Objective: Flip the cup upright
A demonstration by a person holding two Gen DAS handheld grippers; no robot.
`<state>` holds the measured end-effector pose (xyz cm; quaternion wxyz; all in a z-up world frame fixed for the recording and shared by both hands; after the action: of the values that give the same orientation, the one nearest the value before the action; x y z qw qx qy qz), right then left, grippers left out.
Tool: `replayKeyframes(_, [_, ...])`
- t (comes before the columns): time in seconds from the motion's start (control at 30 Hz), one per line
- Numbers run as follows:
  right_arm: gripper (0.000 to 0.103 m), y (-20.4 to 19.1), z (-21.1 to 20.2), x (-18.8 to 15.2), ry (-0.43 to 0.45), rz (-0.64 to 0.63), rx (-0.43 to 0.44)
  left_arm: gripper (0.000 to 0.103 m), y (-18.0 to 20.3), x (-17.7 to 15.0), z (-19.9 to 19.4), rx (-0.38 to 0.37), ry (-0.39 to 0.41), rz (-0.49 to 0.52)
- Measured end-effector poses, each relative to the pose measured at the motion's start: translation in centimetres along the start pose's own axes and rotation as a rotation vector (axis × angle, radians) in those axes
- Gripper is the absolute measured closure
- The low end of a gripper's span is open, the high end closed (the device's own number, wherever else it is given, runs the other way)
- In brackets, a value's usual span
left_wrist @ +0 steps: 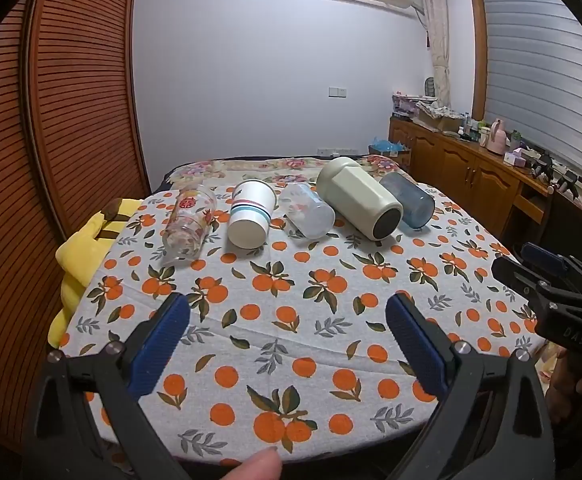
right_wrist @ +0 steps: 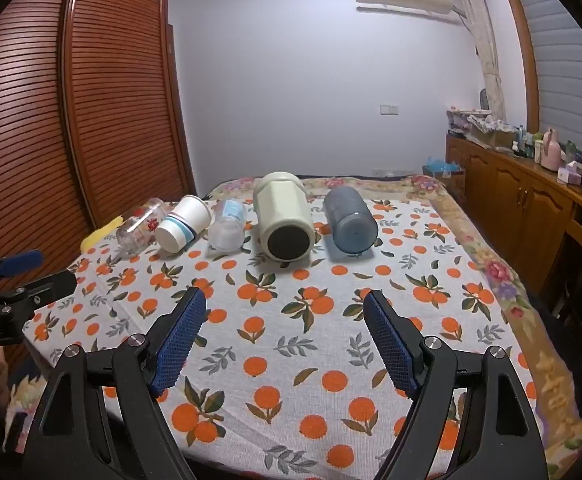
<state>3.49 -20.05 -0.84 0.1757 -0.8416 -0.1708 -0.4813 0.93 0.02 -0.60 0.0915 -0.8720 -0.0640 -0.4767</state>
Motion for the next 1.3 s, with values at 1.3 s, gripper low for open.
replayKeyframes(1.3, [0.02,-0.09,-0.09,-0.25,0.005,0.003,0.0,0.004,-0.01,0.33,-0.39,0.002,0.009,-0.007])
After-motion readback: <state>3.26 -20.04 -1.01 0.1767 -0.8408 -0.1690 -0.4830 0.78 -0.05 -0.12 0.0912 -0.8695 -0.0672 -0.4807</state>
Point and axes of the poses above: each gripper's, at about its wrist camera, not at the fingertips, and z roughly the way its jaws point, y to its right, x to its top, the point moved 1 cm from there along z, roughly the way its jaws point, and after that the axes turned 13 degrees about x, right-handed, at the moved point
